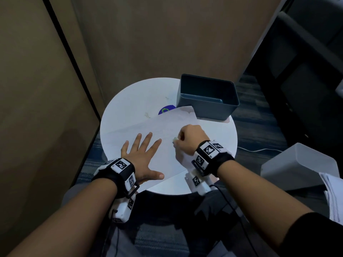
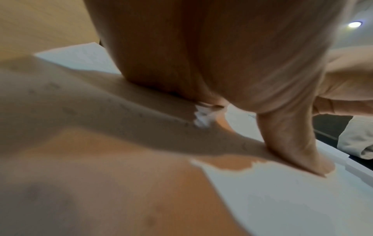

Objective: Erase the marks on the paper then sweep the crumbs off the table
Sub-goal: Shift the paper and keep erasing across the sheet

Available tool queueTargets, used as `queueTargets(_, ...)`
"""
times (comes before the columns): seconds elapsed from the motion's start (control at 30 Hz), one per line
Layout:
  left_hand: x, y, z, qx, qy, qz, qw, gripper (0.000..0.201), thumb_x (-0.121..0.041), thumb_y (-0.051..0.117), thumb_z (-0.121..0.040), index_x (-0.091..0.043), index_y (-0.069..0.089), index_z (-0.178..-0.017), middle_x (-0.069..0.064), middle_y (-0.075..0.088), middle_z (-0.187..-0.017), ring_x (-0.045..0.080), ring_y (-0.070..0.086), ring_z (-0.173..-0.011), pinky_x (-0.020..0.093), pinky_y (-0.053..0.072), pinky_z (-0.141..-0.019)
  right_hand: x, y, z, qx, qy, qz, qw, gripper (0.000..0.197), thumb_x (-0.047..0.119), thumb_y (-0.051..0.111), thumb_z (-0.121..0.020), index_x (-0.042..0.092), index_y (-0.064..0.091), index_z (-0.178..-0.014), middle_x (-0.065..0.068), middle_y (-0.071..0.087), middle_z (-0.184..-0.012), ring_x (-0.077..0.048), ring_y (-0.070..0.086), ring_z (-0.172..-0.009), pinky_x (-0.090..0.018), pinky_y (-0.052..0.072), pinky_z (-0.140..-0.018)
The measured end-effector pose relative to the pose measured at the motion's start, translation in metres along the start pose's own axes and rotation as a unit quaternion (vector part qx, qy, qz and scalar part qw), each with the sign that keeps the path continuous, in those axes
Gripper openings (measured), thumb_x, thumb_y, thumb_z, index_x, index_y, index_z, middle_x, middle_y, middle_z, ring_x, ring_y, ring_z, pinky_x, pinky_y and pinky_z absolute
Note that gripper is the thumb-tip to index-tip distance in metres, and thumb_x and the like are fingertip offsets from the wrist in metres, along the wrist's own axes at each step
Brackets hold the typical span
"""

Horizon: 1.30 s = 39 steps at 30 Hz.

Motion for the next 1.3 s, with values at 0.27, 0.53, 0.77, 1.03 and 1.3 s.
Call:
queueTargets(0.27,0.002,0.003,0.000,-0.004,-0.012,-0.001,1.000,0.127,-0.091,0.049,-0.066,-0.037,-0.031,-0.148,-0.012,-0.041,-0.154,0.020,-0.035,-0.144,0.057,-0.014,-0.115,-0.040,-0.036,-0.009,-0.057,0.077,0.072,0.993,0.026,0.030,0.064,-0.088,0.006,0.067,-0.097,-0.018,0.068,-0.101,-0.037,0.065,-0.089,-0.035,0.052,-0.074)
queueTargets(0.53,0.001,0.000,-0.002,-0.010,-0.010,-0.003,1.000,0.125,-0.090,0.049,-0.068,-0.036,-0.030,-0.149,-0.012,-0.041,-0.154,0.021,-0.035,-0.145,0.056,-0.013,-0.115,0.032,0.011,0.006,0.010,-0.015,0.061,0.998,0.020,0.024,0.061,-0.089,0.009,0.063,-0.101,-0.016,0.064,-0.107,-0.035,0.063,-0.095,-0.029,0.045,-0.071)
queueTargets(0.77,0.004,0.004,0.000,-0.001,-0.010,0.005,1.000,0.128,-0.091,0.050,-0.066,-0.036,-0.030,-0.149,-0.013,-0.042,-0.153,0.020,-0.037,-0.143,0.056,-0.014,-0.115,-0.018,-0.031,0.000,-0.061,0.053,0.074,0.994,0.020,0.023,0.062,-0.087,0.005,0.066,-0.095,-0.017,0.066,-0.099,-0.035,0.062,-0.088,-0.031,0.045,-0.070)
queueTargets(1.03,0.002,0.001,-0.002,-0.007,-0.004,-0.003,1.000,0.126,-0.090,0.050,-0.066,-0.037,-0.030,-0.148,-0.014,-0.042,-0.153,0.019,-0.035,-0.144,0.056,-0.013,-0.115,0.017,0.004,-0.001,-0.010,0.022,0.067,0.997,0.020,0.023,0.062,-0.088,0.005,0.065,-0.097,-0.017,0.066,-0.102,-0.036,0.065,-0.094,-0.031,0.048,-0.072)
queueTargets(1.3,0.004,0.001,0.000,-0.008,-0.006,-0.002,1.000,0.127,-0.090,0.049,-0.066,-0.036,-0.031,-0.149,-0.013,-0.042,-0.153,0.019,-0.036,-0.144,0.056,-0.013,-0.115,-0.032,-0.029,-0.010,-0.092,0.077,0.033,0.992,0.023,0.027,0.060,-0.089,0.004,0.063,-0.089,-0.018,0.065,-0.098,-0.036,0.063,-0.088,-0.031,0.046,-0.068)
Point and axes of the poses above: each hand's wrist, its own z-axis away from the middle knuckle, its own y-axis out of the palm, x = y × z, the point moved 5 cm from there along -z, towards the middle knuckle
